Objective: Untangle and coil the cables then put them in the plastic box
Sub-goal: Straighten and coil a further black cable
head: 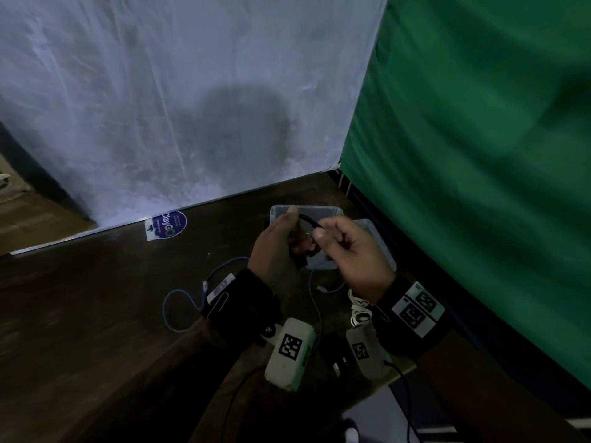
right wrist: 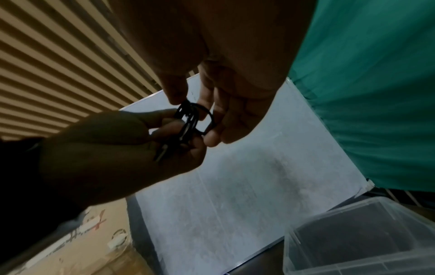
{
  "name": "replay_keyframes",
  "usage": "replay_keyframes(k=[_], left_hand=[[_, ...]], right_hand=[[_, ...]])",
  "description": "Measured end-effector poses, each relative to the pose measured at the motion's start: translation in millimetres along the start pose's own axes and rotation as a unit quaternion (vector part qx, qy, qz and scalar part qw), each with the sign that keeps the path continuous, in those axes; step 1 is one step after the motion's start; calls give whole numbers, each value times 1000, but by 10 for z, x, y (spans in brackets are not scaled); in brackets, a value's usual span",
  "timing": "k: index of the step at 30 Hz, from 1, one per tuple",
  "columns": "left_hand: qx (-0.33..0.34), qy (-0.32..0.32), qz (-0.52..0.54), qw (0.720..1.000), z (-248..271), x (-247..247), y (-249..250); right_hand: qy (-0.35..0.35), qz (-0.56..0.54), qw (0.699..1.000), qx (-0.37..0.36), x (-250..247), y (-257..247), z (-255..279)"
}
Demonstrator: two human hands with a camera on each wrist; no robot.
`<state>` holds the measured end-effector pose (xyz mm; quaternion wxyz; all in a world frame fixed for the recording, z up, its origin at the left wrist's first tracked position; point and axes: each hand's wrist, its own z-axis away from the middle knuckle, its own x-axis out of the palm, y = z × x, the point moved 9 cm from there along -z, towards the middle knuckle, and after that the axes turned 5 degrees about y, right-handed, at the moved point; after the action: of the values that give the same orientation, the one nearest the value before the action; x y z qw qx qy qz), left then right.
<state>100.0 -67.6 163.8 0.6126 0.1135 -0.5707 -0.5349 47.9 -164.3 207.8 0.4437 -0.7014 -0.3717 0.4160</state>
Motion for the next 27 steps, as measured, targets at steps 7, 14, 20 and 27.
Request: replay_keyframes(k=[7, 14, 20, 27], left_hand=[[39, -109, -59, 992, 108, 120, 99], [197, -104, -270, 937, 177, 194, 265], [202, -58, -263, 942, 141, 144, 320], [190, -77, -278, 938, 109, 88, 288]], right_hand=[[-44, -63, 992, 100, -94, 136, -93], [7, -112, 991, 79, -146, 88, -137], [35, -42, 998, -33, -226, -175, -137], [-29, -27, 999, -24, -260, -174, -148]])
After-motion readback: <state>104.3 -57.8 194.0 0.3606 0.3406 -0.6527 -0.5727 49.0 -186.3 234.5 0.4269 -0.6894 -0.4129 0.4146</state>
